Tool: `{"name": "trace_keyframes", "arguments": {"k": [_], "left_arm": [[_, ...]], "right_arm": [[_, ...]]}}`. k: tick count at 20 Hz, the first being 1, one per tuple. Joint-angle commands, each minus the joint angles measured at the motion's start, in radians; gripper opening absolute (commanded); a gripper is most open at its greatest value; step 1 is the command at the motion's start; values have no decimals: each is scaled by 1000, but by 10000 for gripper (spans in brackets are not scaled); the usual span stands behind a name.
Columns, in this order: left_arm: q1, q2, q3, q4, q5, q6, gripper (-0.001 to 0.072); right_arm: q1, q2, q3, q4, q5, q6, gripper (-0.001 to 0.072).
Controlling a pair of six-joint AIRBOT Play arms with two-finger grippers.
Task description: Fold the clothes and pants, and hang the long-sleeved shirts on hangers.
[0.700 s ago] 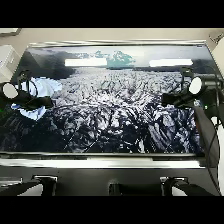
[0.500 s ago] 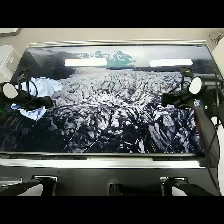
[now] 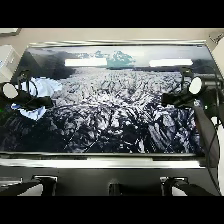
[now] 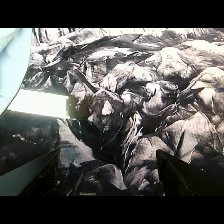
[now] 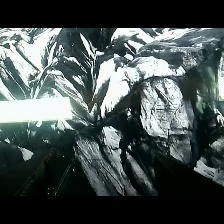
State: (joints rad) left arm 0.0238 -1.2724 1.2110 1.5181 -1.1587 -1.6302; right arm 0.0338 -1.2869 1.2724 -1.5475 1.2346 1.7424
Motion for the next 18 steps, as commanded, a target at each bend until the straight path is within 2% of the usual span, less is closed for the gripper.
{"name": "trace_keyframes", "arguments": {"k": [1, 9, 13, 14, 16, 18], "left_arm": [[0, -1, 1, 0, 0, 0, 720], [-1, -1, 1, -7, 1, -1, 720], [-1, -1, 1, -11, 66, -1, 720], [-1, -2, 1, -11, 96, -1, 720], [-1, -2, 2, -11, 238, 0, 720], [0, -4, 32, -2, 398, 64, 720]], "right_arm": [[1, 1, 0, 0, 0, 0, 696], [1, 1, 0, 14, -88, 31, 696], [1, 1, 0, 12, -110, 29, 696], [1, 1, 0, 13, -116, 30, 696], [1, 1, 0, 13, -116, 30, 696], [1, 1, 0, 13, -115, 29, 696]]}}
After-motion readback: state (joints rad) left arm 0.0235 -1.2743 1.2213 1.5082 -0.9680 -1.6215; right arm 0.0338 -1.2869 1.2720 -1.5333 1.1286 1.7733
